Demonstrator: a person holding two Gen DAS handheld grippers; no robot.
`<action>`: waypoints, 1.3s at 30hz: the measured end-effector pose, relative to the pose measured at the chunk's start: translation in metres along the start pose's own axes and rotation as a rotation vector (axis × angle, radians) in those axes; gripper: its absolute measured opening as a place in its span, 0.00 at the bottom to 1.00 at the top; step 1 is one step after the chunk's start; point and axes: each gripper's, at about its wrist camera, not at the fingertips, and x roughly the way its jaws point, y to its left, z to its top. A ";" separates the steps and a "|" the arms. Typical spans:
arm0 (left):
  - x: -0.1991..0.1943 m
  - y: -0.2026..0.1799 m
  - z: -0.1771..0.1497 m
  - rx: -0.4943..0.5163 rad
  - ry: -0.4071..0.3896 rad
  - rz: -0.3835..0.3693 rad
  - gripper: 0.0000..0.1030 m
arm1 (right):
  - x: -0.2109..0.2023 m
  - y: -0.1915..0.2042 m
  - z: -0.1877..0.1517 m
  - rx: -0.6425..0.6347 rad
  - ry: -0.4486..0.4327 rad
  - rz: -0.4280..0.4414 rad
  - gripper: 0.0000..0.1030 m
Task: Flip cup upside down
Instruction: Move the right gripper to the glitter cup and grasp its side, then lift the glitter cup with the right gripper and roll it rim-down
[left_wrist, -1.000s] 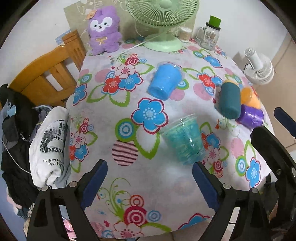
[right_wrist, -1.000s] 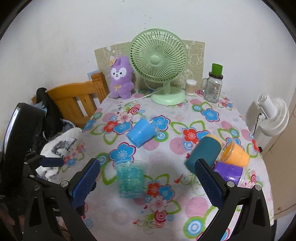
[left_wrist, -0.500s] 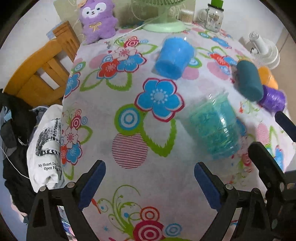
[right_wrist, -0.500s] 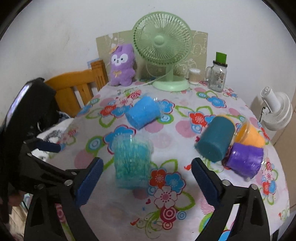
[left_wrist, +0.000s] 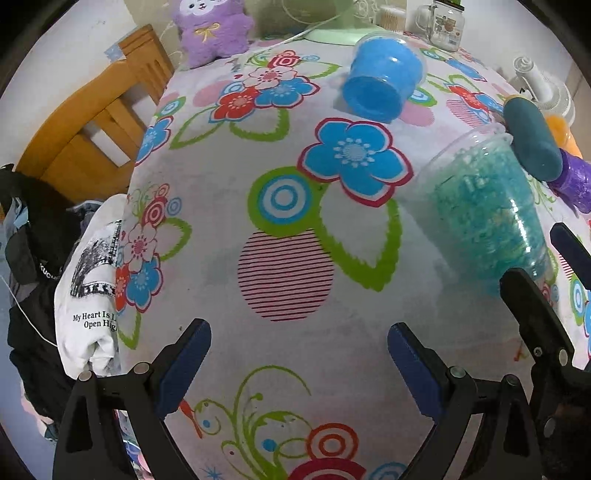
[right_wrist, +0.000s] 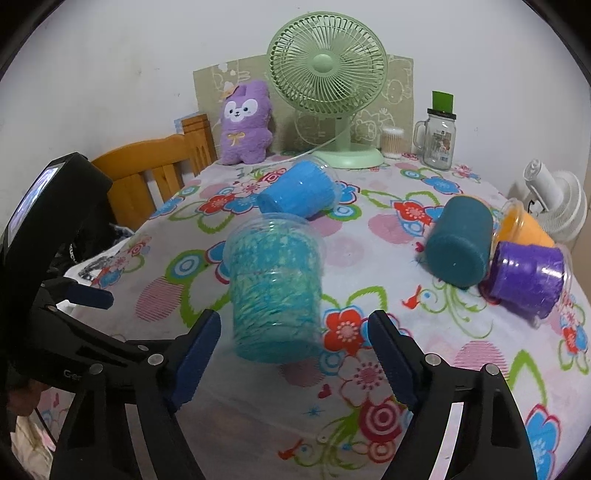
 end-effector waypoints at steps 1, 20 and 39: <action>0.000 0.001 -0.001 -0.002 -0.002 -0.001 0.95 | 0.001 0.001 -0.002 0.001 -0.006 -0.014 0.81; -0.018 0.003 -0.001 -0.011 0.024 -0.052 0.95 | -0.003 -0.003 0.006 0.049 0.093 -0.003 0.55; -0.081 -0.006 0.015 -0.089 0.036 -0.141 0.95 | -0.029 -0.015 0.078 0.024 0.347 -0.020 0.55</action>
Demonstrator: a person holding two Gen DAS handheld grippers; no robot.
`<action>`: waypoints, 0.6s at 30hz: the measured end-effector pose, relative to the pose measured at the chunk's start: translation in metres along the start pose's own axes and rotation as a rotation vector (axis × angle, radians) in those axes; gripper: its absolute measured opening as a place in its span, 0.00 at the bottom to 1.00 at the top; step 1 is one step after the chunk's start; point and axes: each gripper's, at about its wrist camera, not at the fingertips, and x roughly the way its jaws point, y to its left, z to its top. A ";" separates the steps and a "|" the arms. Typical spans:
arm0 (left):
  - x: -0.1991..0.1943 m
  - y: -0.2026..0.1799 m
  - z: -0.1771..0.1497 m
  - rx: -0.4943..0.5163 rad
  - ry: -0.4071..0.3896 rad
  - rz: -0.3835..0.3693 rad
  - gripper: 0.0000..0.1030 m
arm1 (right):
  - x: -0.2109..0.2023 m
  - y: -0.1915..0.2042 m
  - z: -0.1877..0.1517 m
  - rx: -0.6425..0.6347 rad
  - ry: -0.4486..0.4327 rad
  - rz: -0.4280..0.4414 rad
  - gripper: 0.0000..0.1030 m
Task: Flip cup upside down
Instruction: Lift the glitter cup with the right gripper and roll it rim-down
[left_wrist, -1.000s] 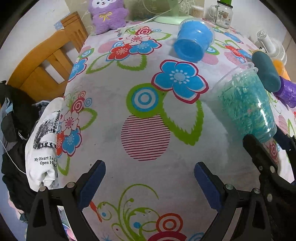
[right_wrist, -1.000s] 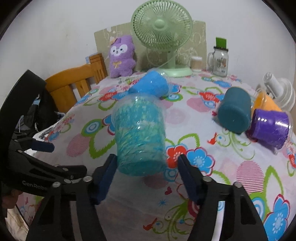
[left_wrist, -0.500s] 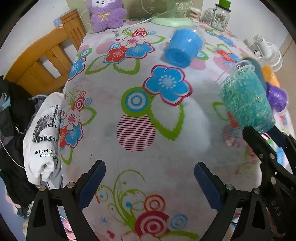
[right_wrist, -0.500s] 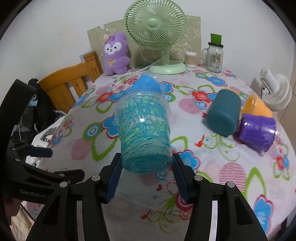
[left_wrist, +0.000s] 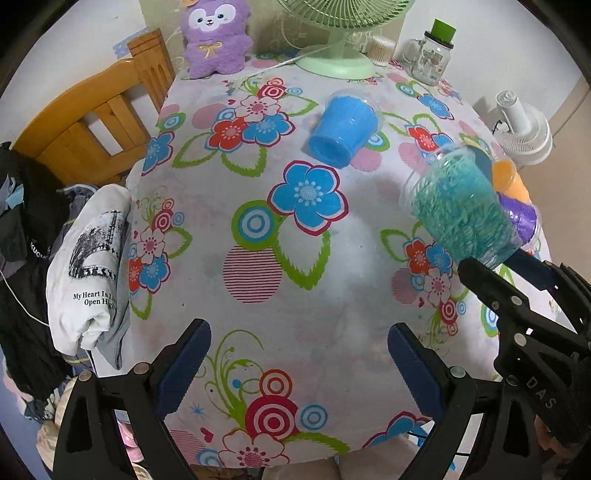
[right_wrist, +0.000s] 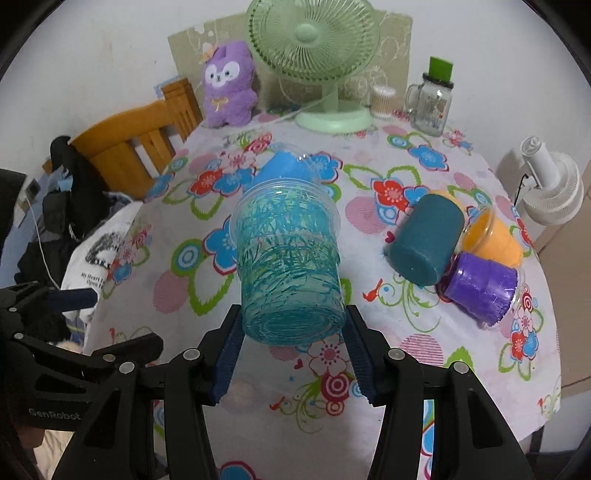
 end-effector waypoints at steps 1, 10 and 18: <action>0.000 0.000 0.000 -0.008 -0.002 -0.003 0.95 | 0.002 0.000 0.002 -0.001 0.025 -0.001 0.55; 0.004 0.002 0.000 -0.061 -0.014 -0.038 0.94 | 0.010 -0.002 0.010 -0.033 0.169 -0.026 0.55; 0.007 0.005 0.006 -0.074 -0.018 -0.046 0.94 | 0.016 0.002 0.018 -0.098 0.286 -0.034 0.55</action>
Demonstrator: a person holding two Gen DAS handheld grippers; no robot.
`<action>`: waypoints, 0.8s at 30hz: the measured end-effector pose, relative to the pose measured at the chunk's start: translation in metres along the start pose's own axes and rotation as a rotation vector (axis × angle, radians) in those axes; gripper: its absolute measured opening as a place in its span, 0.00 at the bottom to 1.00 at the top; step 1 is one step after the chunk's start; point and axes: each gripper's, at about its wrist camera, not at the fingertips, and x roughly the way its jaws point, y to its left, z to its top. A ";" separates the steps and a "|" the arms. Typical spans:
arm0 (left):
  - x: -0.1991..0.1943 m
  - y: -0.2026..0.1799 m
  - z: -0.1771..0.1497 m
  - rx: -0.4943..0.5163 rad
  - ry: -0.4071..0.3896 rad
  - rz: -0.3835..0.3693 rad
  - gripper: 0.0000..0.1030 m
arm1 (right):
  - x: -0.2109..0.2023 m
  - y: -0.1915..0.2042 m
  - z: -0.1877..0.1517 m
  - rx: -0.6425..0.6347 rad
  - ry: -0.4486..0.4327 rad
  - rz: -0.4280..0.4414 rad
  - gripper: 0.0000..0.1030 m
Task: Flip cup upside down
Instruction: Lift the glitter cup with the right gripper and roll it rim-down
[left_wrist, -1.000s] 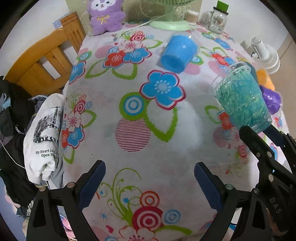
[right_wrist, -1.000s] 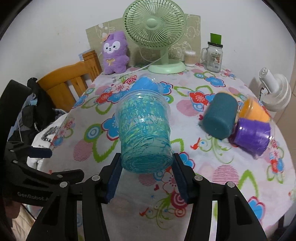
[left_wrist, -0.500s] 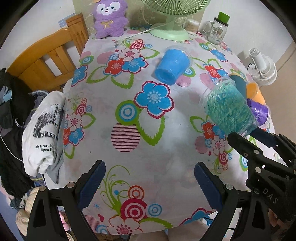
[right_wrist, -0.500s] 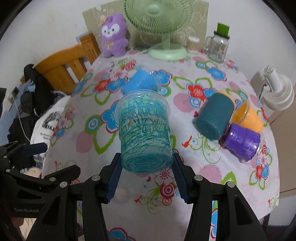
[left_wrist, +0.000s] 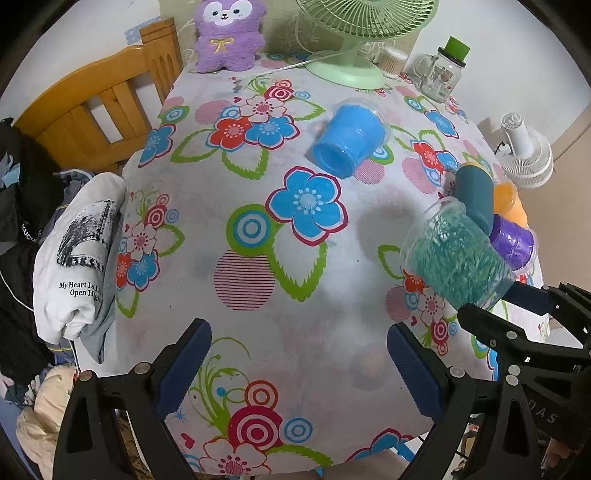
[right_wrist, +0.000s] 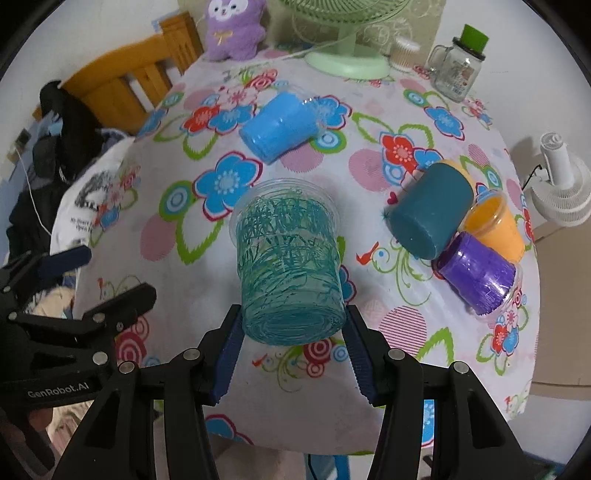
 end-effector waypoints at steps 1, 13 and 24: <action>0.001 0.000 0.001 0.000 0.000 0.001 0.94 | 0.001 0.000 0.001 -0.004 0.005 -0.002 0.55; 0.015 0.008 0.013 -0.032 0.013 -0.001 0.94 | 0.015 0.002 0.029 -0.090 0.150 -0.006 0.55; 0.029 0.026 0.022 -0.102 0.053 0.024 0.94 | 0.038 0.027 0.053 -0.263 0.250 -0.019 0.55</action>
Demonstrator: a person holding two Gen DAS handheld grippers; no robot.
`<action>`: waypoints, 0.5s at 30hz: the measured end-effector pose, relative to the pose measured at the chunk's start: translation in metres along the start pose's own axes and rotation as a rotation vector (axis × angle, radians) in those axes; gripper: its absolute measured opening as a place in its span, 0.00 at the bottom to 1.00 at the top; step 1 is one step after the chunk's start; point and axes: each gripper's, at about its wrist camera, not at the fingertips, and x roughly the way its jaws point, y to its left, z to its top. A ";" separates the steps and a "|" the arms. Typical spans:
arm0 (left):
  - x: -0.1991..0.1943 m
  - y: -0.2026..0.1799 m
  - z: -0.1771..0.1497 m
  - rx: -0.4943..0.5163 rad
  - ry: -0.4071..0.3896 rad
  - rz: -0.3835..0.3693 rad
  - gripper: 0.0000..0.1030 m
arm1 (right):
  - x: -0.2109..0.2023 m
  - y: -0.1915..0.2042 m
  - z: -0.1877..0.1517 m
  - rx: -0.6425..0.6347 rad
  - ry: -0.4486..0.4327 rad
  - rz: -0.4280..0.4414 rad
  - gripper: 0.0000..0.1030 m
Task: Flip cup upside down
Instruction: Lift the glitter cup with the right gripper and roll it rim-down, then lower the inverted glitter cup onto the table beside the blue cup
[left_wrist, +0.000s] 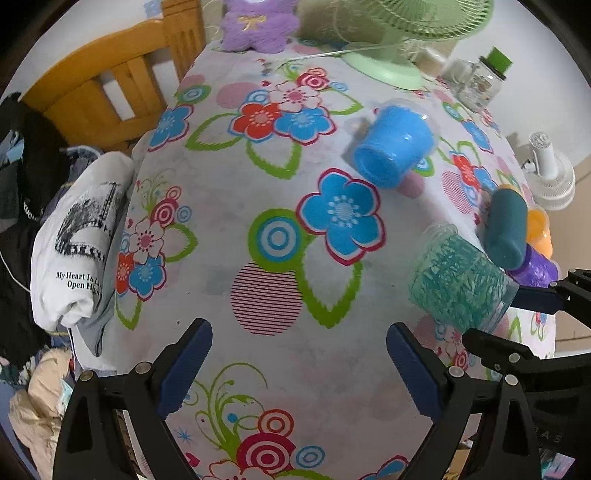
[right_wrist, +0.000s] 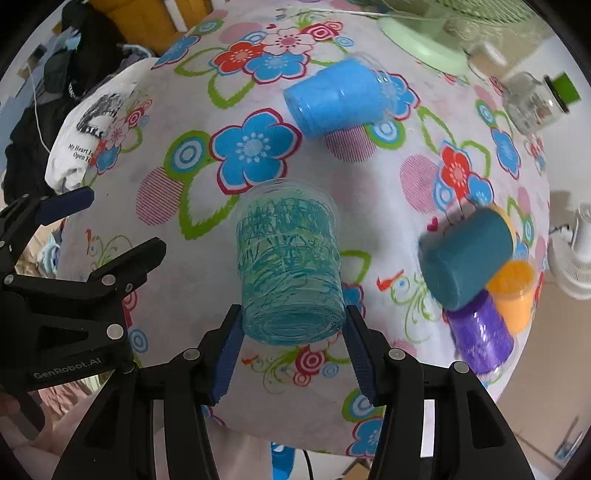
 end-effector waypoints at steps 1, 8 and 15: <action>0.001 0.002 0.001 -0.007 0.002 0.000 0.94 | 0.001 0.001 0.004 -0.011 0.001 -0.005 0.55; 0.008 0.012 0.005 -0.037 0.016 0.009 0.94 | 0.006 0.006 0.023 -0.043 0.000 0.004 0.55; 0.010 0.021 0.010 -0.062 0.019 0.006 0.94 | 0.004 0.007 0.037 -0.047 -0.002 0.009 0.56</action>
